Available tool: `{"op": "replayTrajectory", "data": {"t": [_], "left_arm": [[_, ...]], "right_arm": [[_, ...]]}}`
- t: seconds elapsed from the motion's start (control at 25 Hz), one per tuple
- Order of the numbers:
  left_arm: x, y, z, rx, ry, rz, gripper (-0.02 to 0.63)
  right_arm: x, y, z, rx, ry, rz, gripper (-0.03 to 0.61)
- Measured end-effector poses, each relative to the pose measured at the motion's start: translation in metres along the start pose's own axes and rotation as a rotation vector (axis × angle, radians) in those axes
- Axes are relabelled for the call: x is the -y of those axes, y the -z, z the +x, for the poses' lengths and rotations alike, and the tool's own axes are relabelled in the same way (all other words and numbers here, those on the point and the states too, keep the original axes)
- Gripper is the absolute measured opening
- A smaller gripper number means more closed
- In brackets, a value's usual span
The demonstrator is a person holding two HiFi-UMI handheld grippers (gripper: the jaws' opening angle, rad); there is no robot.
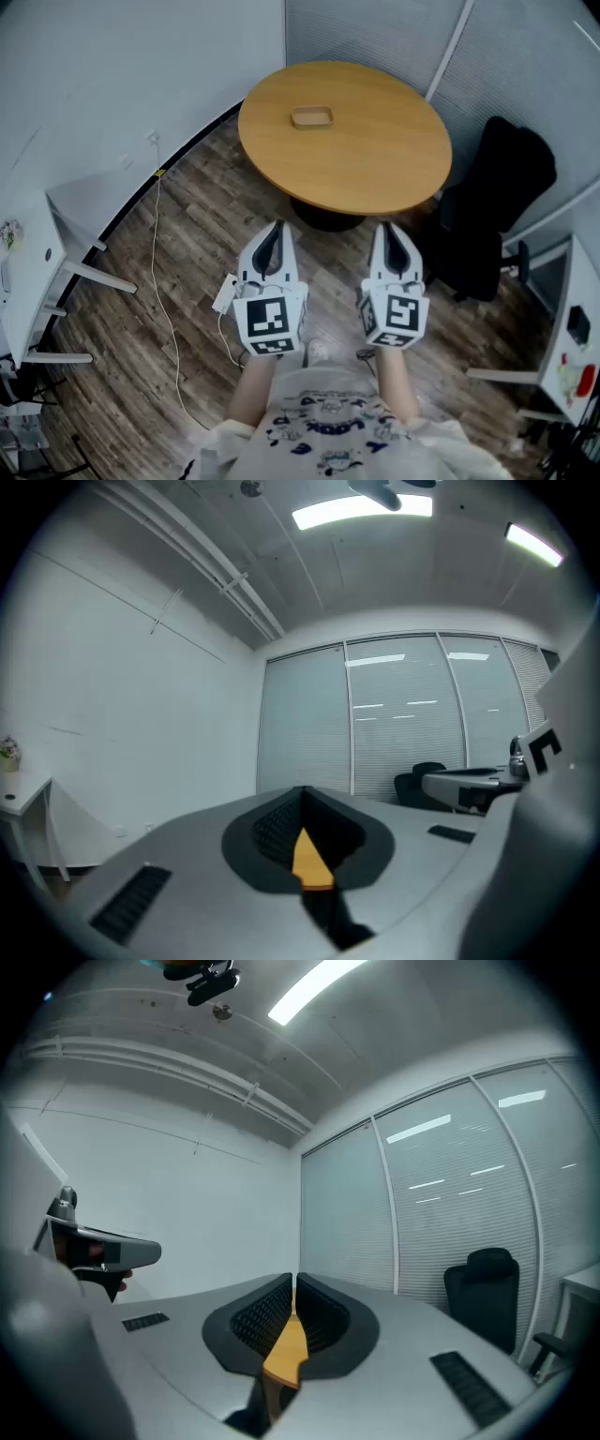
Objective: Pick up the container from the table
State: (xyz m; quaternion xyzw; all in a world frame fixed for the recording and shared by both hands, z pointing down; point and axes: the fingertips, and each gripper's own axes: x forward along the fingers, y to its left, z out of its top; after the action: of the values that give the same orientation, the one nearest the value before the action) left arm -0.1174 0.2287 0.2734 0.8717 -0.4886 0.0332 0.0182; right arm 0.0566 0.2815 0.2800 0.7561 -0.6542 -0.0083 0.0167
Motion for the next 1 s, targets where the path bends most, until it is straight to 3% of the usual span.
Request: {"op": "replayTrajectory", "data": {"t": [0.48,1.0], "left_arm": [[-0.001,0.001,0.016,0.001,-0.014,-0.001,0.0],[0.002,0.013,0.034,-0.02,-0.076,-0.011,0.0]], "right_arm": [[0.009,0.005,0.016,0.0,-0.012,0.001,0.017],[0.02,0.021,0.04,-0.016,-0.081,0.019,0.017]]}}
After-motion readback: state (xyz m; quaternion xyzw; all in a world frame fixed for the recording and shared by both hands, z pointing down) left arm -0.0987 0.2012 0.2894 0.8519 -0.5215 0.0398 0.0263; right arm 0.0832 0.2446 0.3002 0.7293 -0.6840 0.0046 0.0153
